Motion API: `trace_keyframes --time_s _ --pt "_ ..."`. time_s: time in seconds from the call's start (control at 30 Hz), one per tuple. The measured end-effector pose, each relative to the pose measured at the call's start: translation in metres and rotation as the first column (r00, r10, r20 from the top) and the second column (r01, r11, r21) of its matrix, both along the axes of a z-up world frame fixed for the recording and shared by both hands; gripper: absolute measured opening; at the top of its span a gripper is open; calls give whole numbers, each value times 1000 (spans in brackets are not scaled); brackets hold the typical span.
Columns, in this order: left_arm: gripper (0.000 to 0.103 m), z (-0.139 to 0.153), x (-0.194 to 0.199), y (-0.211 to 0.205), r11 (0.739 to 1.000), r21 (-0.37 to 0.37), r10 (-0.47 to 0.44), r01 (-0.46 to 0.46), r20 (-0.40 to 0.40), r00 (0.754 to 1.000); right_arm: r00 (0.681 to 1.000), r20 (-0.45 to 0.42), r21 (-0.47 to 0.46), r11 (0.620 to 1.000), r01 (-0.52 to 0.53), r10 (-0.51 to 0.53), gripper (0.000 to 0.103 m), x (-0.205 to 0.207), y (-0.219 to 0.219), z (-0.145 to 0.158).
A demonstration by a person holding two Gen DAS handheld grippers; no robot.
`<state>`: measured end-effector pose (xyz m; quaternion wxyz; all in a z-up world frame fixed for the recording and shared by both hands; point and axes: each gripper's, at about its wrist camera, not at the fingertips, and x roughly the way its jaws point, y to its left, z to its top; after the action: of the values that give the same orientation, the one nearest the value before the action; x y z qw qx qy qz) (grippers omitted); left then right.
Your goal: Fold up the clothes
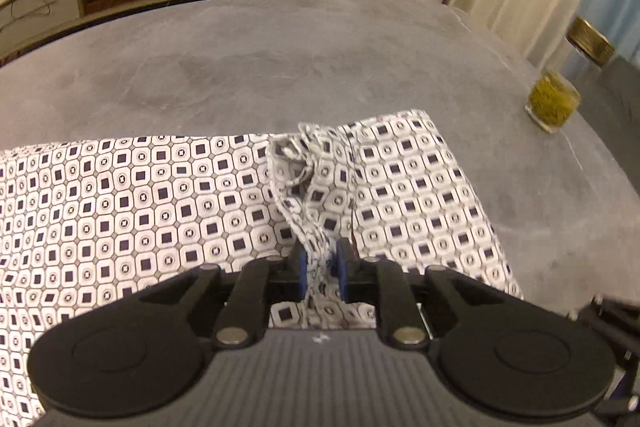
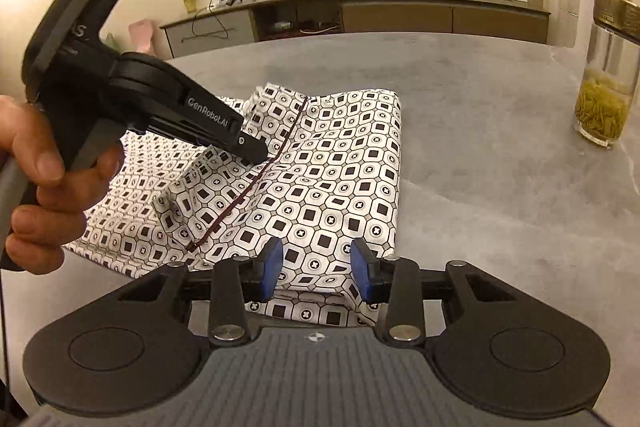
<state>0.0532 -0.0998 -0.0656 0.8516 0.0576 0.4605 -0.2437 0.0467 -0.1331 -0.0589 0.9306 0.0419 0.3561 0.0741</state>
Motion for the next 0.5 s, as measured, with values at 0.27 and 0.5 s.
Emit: trace_keyframes --time_s 0.27,0.5 --pt "6 2 -25 9 1000 24 -11 10 45 999 1000 -26 -50 999 -4 2 40 14 1 -4" --pt "7 3 -31 9 1000 25 -18 17 46 999 998 39 -104 994 -41 45 40 52 -12 38"
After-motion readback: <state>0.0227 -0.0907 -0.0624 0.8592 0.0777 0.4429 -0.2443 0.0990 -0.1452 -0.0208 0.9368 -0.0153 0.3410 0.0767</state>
